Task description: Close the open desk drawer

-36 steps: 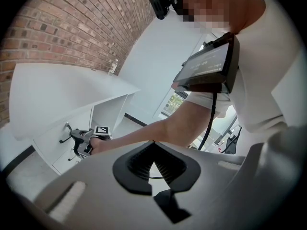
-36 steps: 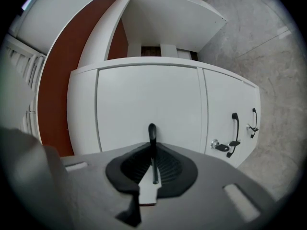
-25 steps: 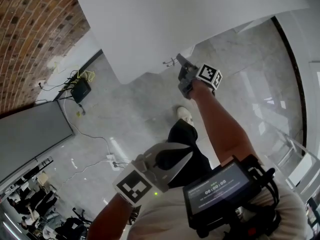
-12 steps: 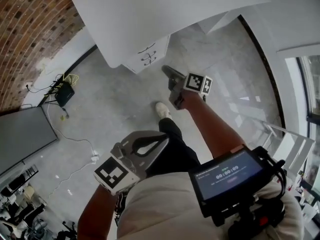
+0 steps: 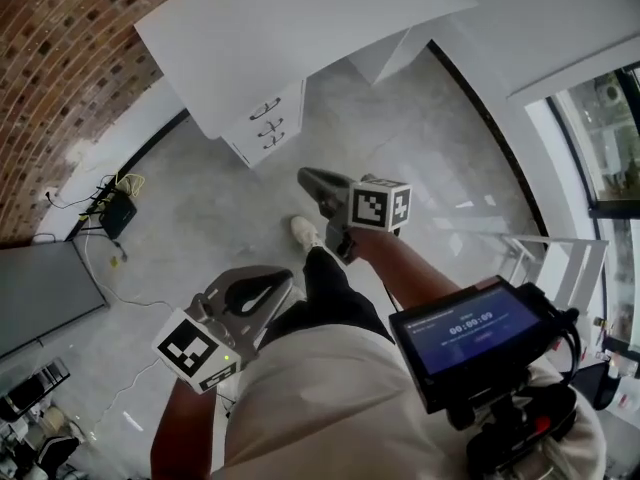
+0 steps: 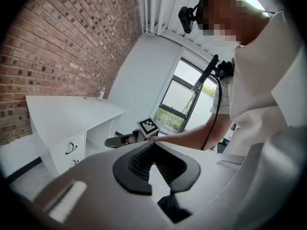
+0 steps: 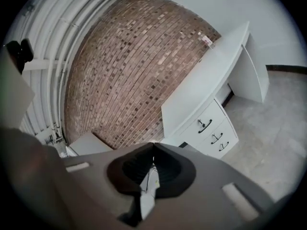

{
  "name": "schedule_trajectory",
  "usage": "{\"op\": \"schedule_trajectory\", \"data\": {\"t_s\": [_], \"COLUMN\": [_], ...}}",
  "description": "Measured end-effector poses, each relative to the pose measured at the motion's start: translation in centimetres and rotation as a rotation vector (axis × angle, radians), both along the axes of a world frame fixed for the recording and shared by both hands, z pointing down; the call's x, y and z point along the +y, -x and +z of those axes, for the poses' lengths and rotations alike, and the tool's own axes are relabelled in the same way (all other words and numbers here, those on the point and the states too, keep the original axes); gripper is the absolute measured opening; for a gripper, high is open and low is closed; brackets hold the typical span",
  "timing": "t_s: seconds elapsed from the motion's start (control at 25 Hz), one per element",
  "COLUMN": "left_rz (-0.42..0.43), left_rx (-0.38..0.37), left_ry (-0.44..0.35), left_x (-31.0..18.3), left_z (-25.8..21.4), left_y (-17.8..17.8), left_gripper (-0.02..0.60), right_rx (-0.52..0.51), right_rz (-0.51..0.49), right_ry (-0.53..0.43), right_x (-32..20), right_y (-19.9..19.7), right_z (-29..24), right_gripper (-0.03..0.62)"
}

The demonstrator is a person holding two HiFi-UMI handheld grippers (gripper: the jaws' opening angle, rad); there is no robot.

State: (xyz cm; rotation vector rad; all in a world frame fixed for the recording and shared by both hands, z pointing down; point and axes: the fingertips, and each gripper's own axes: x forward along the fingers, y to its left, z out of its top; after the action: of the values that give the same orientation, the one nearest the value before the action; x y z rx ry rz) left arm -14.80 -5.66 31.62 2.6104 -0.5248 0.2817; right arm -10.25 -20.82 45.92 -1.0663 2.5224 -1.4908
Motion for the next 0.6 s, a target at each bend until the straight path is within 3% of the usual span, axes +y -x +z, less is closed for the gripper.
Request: {"op": "schedule_trajectory", "data": {"t_s": [0.36,0.6], "left_rz": [-0.031,-0.055], "left_rx": [0.000,0.002], "left_ry": [-0.059,-0.029], "left_x": [7.1,6.7], "left_z": [-2.9,-1.9], "left_y": [1.2,3.7], "left_gripper": [0.006,0.006], "right_rx": [0.177,0.261], "right_rz": [-0.190,-0.308], "right_ry": [-0.213,-0.314], "right_x": [11.4,13.9], "right_y": [1.8,5.1], "right_z": [-8.9,-11.5], "right_gripper": [0.003,0.003]}}
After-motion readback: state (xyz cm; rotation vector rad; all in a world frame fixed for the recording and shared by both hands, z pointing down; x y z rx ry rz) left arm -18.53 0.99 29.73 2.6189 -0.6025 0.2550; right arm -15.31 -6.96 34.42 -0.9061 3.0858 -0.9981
